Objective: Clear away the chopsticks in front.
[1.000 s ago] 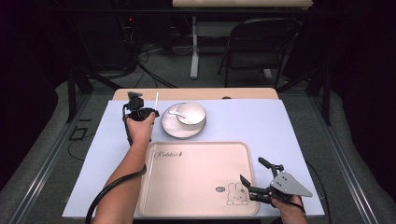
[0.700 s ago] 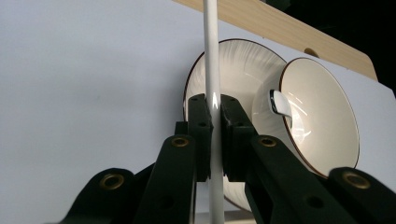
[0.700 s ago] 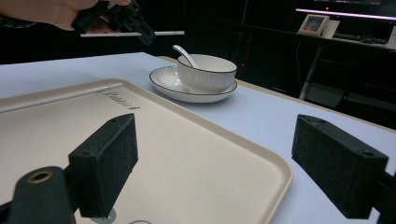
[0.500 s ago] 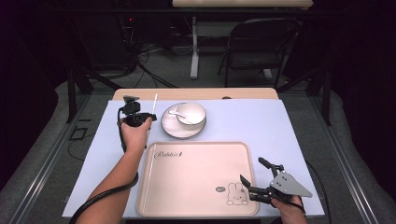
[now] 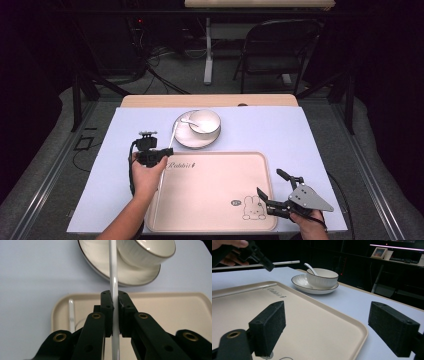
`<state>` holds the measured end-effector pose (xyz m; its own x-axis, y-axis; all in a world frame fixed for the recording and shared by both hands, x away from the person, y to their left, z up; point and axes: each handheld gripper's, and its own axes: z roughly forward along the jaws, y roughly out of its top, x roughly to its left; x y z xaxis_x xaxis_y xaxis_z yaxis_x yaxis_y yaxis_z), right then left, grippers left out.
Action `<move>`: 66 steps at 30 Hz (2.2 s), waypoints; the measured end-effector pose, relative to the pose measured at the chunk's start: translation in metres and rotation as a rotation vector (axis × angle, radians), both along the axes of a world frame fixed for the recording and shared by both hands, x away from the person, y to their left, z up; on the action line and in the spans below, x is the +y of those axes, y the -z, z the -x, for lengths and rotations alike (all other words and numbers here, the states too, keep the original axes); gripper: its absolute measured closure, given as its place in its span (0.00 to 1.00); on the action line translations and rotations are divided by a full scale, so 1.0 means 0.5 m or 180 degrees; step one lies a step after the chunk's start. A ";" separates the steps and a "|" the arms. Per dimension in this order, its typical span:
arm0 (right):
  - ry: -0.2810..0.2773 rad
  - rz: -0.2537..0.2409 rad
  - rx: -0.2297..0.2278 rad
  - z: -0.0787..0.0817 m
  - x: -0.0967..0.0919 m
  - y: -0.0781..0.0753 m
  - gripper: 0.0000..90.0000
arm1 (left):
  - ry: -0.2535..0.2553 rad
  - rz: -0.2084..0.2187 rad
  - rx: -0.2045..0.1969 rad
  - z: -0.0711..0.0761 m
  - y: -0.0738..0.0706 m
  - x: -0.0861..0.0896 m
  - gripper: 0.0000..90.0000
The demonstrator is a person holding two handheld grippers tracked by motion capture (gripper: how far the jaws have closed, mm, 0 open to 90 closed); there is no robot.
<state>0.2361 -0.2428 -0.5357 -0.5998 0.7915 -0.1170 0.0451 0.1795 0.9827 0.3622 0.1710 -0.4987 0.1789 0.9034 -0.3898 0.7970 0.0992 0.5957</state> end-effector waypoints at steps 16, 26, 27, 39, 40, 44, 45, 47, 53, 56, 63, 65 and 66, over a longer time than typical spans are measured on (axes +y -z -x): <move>-0.0014 0.0015 -0.0009 0.001 0.001 0.000 0.15 | -0.0177 0.0050 -0.0091 0.104 0.071 0.006 0.94; -0.0018 0.0025 -0.0015 0.002 0.002 0.000 0.15 | -0.0344 -0.0081 -0.0133 0.133 0.085 0.031 0.94; -0.0018 0.0023 -0.0010 0.002 0.002 0.000 0.15 | -0.0354 -0.0095 -0.0124 0.133 0.087 0.031 0.94; -0.0024 0.0012 0.0006 0.001 0.002 0.000 0.15 | -0.0399 -0.0342 -0.0130 0.133 0.092 0.026 0.93; -0.0022 0.0012 0.0008 0.001 0.002 0.000 0.15 | -0.0397 -0.0366 -0.0123 0.133 0.092 0.025 0.93; -0.0020 0.0010 0.0009 0.001 0.002 0.000 0.15 | -0.0381 -0.0426 -0.0101 0.133 0.096 0.023 0.93; -0.0021 0.0013 0.0008 0.001 0.002 0.000 0.15 | -0.0387 -0.0430 -0.0089 0.133 0.097 0.023 0.93; -0.0016 0.0019 0.0012 0.001 0.002 0.000 0.15 | -0.0411 -0.0461 -0.0099 0.133 0.100 0.023 0.93; -0.0024 0.0023 0.0007 0.001 0.003 0.000 0.15 | -0.0381 -0.0478 -0.0085 0.135 0.106 0.019 0.91; -0.0023 0.0015 0.0013 0.001 0.002 0.000 0.16 | -0.0389 -0.0470 -0.0088 0.135 0.108 0.020 0.90; -0.0026 0.0021 -0.0001 0.001 0.002 0.000 0.16 | -0.0394 -0.0481 -0.0068 0.137 0.107 0.022 0.88; -0.0025 0.0023 -0.0001 0.001 0.002 0.000 0.15 | -0.0399 -0.0476 -0.0082 0.138 0.107 0.022 0.87; -0.0026 0.0024 -0.0002 0.001 0.002 0.000 0.15 | -0.0389 -0.0478 -0.0081 0.139 0.108 0.023 0.88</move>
<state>0.2355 -0.2417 -0.5356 -0.6062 0.7857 -0.1234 0.0429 0.1873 0.9814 0.2927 0.1824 -0.5525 0.0722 0.9666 -0.2459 0.7690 0.1030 0.6309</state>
